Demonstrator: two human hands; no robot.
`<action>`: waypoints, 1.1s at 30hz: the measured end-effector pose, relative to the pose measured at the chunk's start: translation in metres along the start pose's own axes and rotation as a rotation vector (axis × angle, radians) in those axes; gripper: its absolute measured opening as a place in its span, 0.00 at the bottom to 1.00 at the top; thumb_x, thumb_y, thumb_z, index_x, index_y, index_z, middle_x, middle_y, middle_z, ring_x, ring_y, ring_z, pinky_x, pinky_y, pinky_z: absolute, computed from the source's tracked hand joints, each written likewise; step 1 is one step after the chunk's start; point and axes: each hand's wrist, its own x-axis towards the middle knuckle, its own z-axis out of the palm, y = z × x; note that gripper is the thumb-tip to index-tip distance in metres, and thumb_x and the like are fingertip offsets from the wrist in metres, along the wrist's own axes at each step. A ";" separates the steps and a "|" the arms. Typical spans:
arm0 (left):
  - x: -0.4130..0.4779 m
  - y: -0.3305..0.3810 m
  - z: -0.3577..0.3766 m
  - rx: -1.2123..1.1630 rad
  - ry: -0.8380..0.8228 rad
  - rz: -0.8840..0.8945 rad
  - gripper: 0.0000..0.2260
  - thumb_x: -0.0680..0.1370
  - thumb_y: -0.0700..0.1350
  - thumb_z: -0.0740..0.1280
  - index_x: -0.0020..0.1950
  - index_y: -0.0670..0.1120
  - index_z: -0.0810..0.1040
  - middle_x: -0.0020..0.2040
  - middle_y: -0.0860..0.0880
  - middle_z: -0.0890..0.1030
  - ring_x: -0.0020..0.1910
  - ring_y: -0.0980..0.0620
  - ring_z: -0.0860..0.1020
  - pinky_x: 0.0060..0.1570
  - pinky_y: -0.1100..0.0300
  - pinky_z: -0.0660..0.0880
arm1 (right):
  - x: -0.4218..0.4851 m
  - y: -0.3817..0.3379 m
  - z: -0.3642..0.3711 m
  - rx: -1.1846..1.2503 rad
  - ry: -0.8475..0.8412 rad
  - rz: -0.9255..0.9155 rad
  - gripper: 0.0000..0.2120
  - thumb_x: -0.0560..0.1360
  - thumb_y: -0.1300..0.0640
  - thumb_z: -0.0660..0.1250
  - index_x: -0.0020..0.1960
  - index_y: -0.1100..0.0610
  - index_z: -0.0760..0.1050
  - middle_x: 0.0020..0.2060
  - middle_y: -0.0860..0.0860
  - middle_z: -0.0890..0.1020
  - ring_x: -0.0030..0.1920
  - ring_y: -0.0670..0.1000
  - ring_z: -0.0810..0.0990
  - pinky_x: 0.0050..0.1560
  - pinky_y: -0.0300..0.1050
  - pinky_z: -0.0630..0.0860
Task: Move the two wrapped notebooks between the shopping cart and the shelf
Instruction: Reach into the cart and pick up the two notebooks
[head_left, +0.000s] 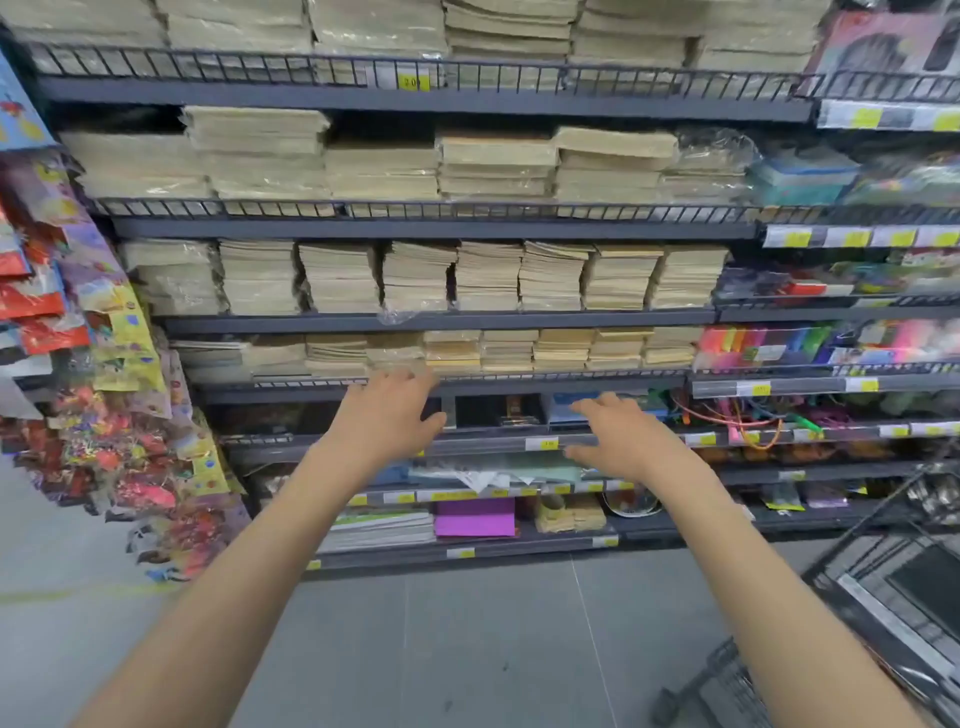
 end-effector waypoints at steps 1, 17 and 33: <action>0.002 0.001 0.004 0.006 -0.039 -0.004 0.24 0.82 0.58 0.59 0.77 0.50 0.64 0.72 0.46 0.71 0.70 0.41 0.69 0.64 0.43 0.70 | 0.001 -0.001 0.005 0.008 -0.013 0.015 0.33 0.80 0.42 0.63 0.79 0.52 0.57 0.74 0.57 0.64 0.74 0.60 0.63 0.68 0.59 0.70; 0.089 0.051 0.087 0.060 -0.264 0.153 0.25 0.82 0.57 0.59 0.77 0.50 0.64 0.72 0.44 0.71 0.68 0.40 0.70 0.63 0.43 0.70 | 0.027 0.076 0.080 0.122 -0.133 0.214 0.31 0.79 0.40 0.63 0.78 0.50 0.60 0.73 0.57 0.66 0.72 0.61 0.66 0.66 0.57 0.71; 0.230 0.219 0.167 0.089 -0.428 0.520 0.21 0.80 0.56 0.60 0.71 0.48 0.71 0.66 0.44 0.76 0.64 0.40 0.74 0.57 0.46 0.75 | 0.032 0.226 0.145 0.373 -0.209 0.548 0.30 0.80 0.42 0.63 0.76 0.56 0.63 0.70 0.59 0.70 0.69 0.61 0.70 0.67 0.55 0.70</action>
